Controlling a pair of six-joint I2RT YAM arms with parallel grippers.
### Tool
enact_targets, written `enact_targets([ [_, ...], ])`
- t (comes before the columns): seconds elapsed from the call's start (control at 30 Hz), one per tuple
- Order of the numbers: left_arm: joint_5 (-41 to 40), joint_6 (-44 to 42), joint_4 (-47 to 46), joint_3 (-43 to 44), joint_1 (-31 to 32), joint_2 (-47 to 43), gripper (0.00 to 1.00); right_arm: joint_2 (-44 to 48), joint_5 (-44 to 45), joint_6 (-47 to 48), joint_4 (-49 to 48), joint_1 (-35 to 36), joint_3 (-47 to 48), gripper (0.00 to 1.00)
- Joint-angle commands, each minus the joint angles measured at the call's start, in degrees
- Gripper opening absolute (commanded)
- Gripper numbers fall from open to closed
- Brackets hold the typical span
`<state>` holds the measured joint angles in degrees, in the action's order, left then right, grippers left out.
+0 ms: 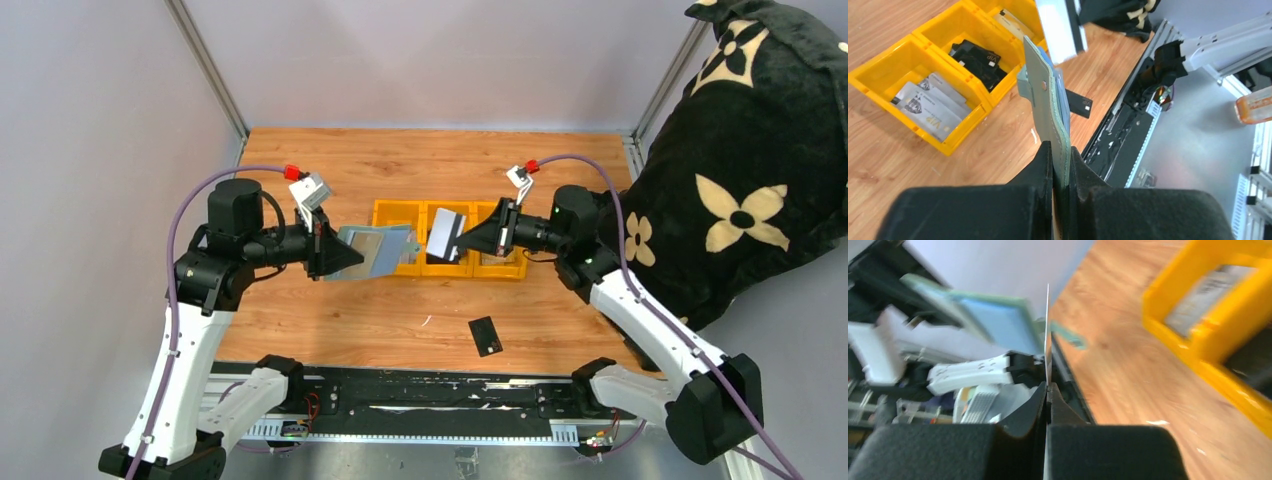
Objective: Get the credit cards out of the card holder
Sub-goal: Place the credit card in the storage box.
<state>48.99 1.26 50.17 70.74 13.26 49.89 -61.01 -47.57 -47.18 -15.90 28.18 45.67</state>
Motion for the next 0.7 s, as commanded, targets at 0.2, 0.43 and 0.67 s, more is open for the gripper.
enact_targets([
  [0.2, -5.61, -26.24, 15.16, 0.72, 0.10, 1.59, 0.00, -11.65, 6.29, 13.60, 17.51, -6.28, 8.02, 0.00],
  [0.43, -11.51, -40.90, 22.07, 0.78, 0.19, 1.08, 0.00, -29.21, 10.97, 15.38, 20.36, 2.20, 21.27, 0.00],
  [0.67, -15.70, -48.46, 24.80, -3.14, 1.24, 0.71, 0.00, -44.27, 18.20, 13.70, 22.83, 8.65, 32.64, 0.00],
])
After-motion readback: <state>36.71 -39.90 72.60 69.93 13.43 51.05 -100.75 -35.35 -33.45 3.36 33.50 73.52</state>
